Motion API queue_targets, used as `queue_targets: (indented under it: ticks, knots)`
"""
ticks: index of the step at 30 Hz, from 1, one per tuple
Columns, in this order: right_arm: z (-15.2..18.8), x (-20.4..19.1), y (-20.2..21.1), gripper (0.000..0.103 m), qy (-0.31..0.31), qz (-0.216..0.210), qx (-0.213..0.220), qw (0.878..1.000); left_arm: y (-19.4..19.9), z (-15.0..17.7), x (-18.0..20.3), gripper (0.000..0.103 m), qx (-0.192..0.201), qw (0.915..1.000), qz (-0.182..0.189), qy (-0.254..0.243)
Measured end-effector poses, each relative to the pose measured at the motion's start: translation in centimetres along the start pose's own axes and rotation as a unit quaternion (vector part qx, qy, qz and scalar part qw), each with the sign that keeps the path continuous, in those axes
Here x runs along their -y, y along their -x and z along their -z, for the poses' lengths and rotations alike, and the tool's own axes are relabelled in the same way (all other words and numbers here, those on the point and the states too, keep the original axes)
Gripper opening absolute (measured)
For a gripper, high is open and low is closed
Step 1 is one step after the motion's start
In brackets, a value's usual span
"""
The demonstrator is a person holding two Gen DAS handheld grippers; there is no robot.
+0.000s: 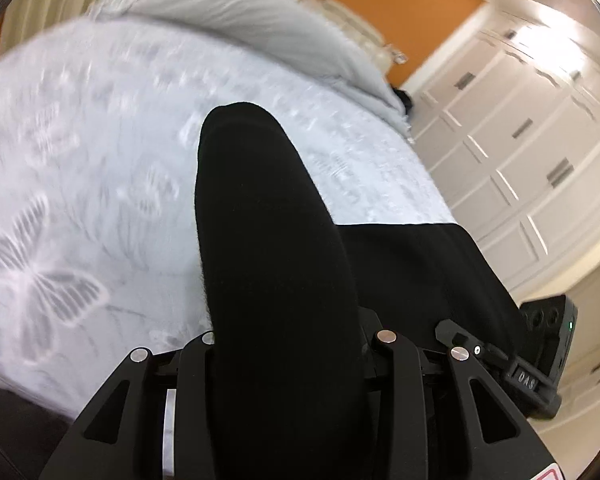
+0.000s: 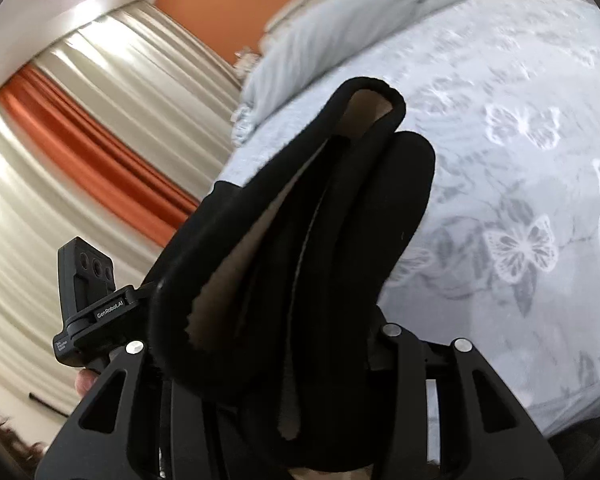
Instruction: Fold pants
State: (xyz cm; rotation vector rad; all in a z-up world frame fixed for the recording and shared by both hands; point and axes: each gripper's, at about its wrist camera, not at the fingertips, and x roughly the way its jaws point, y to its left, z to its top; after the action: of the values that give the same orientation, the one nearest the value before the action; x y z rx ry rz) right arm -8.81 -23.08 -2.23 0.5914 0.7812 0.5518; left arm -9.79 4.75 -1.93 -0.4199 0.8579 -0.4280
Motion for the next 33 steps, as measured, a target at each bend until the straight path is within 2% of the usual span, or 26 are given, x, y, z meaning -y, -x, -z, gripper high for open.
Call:
queue_targets:
  ticks: [5,7,14,22,28,33]
  knots:
    - [-2.8,-2.6,2.7,0.039,0.032,-0.028,0.041,0.998,4.3,-1.9,2.8,0.033,0.05,0.9976,0.014,-0.047]
    - [-4.3,-2.8,3.7,0.039,0.051,-0.03,0.056,0.997,4.9,-3.3,3.8,0.033,0.067,0.9957,0.018,-0.061]
    - [-11.3,-3.3,2.3,0.039,0.08,-0.036,0.104,0.991,4.2,-11.0,5.7,0.033,0.123,0.988,0.022,-0.09]
    - [-19.9,-0.5,-3.5,0.04,0.076,-0.056,0.132,0.987,-0.6,-19.4,4.2,0.034,0.162,0.982,0.01,-0.096]
    - [-24.6,2.4,-9.6,0.04,0.083,-0.032,0.127,0.988,-7.3,-24.5,0.9,0.034,0.162,0.9839,0.004,-0.076]
    - [-27.6,6.2,-14.5,0.04,0.066,-0.024,0.123,0.99,-13.4,-28.2,-1.4,0.034,0.161,0.9834,-0.01,-0.084]
